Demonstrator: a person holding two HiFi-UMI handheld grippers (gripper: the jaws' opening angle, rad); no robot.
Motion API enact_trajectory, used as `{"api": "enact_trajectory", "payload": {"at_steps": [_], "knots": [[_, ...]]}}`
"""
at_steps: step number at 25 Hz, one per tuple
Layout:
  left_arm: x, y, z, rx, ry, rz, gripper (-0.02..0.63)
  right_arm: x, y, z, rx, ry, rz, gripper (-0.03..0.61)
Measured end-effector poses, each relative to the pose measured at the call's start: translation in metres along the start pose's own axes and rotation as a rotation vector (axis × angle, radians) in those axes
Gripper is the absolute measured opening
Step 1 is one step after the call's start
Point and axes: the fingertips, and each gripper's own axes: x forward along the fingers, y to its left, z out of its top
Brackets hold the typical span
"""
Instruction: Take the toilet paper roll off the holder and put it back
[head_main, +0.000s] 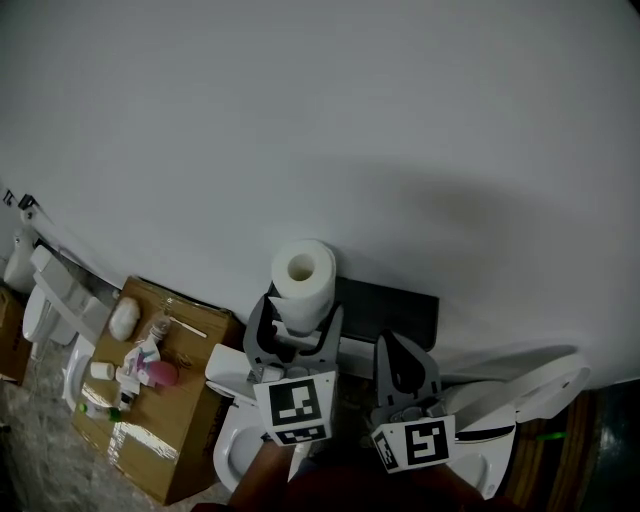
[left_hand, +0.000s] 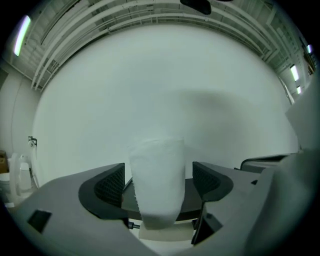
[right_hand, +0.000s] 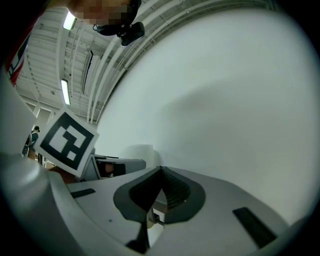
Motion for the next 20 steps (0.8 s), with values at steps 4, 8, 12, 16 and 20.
{"api": "enact_trajectory", "payload": {"at_steps": [4,8,12,16,20], "knots": [[0.017,0.003,0.007,0.003,0.011,-0.006,0.430,0.001,0.002,0.000,-0.001,0.002,-0.001,0.015],[0.026,-0.002,0.011,0.041,-0.005,-0.011,0.428,0.001,0.005,-0.002,-0.003,0.003,0.000,0.015],[0.026,0.002,0.011,0.025,-0.016,-0.009,0.397,0.002,0.004,-0.001,-0.010,-0.001,-0.004,0.015],[0.025,0.002,0.012,0.017,-0.015,-0.006,0.396,0.001,0.001,-0.001,-0.014,0.000,-0.013,0.015],[0.020,0.002,0.018,0.003,-0.023,-0.005,0.394,-0.003,-0.004,-0.002,-0.014,0.005,-0.020,0.015]]}}
